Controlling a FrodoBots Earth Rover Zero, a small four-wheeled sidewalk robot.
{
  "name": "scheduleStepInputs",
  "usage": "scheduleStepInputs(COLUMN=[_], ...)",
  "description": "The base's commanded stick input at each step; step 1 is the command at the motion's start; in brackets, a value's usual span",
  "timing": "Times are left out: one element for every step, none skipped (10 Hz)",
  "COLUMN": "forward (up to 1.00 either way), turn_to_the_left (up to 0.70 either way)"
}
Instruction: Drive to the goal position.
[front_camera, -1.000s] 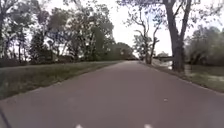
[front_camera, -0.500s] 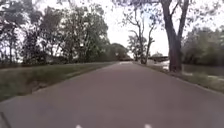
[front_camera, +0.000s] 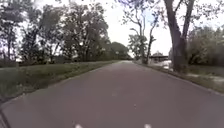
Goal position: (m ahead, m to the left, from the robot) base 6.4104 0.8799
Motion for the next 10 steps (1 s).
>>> scheduleStepInputs(forward=[1.00,1.00,1.00,1.00,1.00,1.00,1.00,1.00,1.00,1.00], turn_to_the_left=[-0.25,-0.06,0.00,0.00,0.00,0.00,0.00,-0.08,-0.27,-0.27])
